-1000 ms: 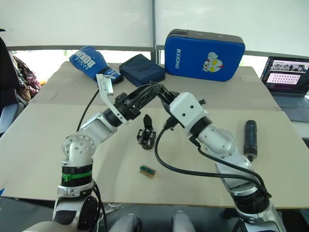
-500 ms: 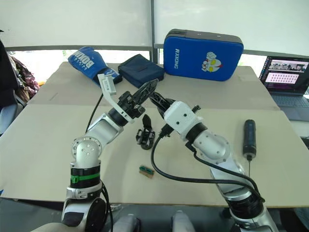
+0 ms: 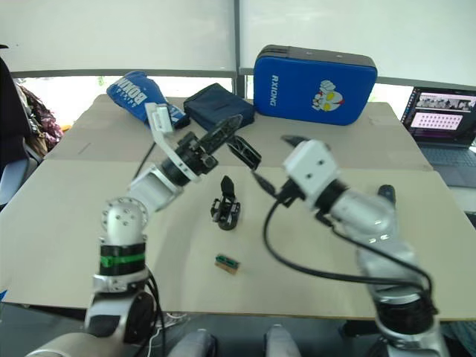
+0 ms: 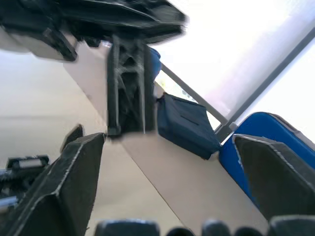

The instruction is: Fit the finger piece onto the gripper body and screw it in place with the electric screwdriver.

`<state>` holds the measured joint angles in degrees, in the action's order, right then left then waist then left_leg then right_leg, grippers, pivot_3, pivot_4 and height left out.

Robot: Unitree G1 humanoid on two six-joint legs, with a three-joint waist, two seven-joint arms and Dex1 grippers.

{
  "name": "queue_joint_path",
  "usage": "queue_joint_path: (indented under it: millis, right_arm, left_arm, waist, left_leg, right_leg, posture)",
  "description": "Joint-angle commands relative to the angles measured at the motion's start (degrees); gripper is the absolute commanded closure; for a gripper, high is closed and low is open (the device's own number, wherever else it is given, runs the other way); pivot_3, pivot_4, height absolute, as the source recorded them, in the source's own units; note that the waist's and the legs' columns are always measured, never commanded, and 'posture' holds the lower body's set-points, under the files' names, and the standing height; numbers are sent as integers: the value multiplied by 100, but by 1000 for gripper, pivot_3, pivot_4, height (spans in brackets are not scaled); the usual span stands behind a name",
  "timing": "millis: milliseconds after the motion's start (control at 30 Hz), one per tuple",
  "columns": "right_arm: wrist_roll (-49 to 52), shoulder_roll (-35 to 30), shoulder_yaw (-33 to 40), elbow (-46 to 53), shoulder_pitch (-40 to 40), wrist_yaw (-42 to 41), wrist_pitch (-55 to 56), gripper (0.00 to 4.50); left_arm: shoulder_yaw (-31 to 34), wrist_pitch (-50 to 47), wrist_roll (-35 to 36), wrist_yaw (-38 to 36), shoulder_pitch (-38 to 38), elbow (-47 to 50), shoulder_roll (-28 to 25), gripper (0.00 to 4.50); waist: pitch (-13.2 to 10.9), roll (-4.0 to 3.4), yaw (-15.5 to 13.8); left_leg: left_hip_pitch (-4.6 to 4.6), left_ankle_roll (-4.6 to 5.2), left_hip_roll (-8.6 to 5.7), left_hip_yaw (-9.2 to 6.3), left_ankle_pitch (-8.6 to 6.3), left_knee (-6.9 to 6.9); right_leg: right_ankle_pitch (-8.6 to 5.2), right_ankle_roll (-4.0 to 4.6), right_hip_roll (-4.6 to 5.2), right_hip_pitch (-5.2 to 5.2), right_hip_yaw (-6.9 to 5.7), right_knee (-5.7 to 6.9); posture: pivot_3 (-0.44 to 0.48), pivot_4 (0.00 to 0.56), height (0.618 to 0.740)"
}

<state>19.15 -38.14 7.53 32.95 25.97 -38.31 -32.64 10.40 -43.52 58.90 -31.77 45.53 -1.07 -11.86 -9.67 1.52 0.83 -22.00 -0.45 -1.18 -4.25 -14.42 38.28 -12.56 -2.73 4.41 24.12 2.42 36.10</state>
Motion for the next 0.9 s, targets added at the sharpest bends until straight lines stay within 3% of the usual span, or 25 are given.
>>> queue_joint_path:
  millis: [33, 167, 267, 567, 900]
  right_arm:
    - [1849, -731, 659, 73, 4, -1241, -1191, 34]
    - [3388, -1250, 600, -436, 551, -1391, -2968, 34]
    - [3827, -1021, 182, -760, 1063, -1088, -3719, 34]
    - [4367, 601, -413, -1086, 1971, 366, -4828, 34]
    - [4336, 629, -606, -1084, 2070, 500, -4830, 34]
  left_arm:
    - [-234, -220, -204, -1332, 469, -603, -639, 4500]
    - [-1136, -186, -846, -3430, 799, -963, -1579, 4500]
    - [-1618, -98, -1169, -4360, 910, -1001, -1797, 4500]
    - [-1724, -209, -1394, -4701, 942, -970, -1406, 4500]
    - [-1831, -173, -1690, -4890, 675, -775, -1503, 4500]
  waist:
    - [0, 0, 11]
    - [-2, -2, 85]
    - [-2, -2, 108]
    - [-2, -2, 109]
    - [-3, -3, 111]
  left_leg:
    - [2, 3, 3, -1, -2, -1]
    - [3, 5, 4, 1, -2, -5]
    - [2, 5, 5, 1, -2, -5]
    - [-24, 5, 6, -6, -2, 0]
    - [-25, 5, 4, -7, -2, 4]
  right_leg:
    - [-1, 0, -1, -2, -2, -1]
    - [-1, 3, -2, 0, 0, 1]
    - [-2, 4, -2, 2, -1, 3]
    - [-1, 2, 2, 26, -1, 6]
    - [1, -2, 3, 27, -2, 7]
  posture:
    - [0, 150, 740]
    - [0, 150, 740]
    - [0, 150, 740]
    - [0, 150, 740]
    - [0, 150, 740]
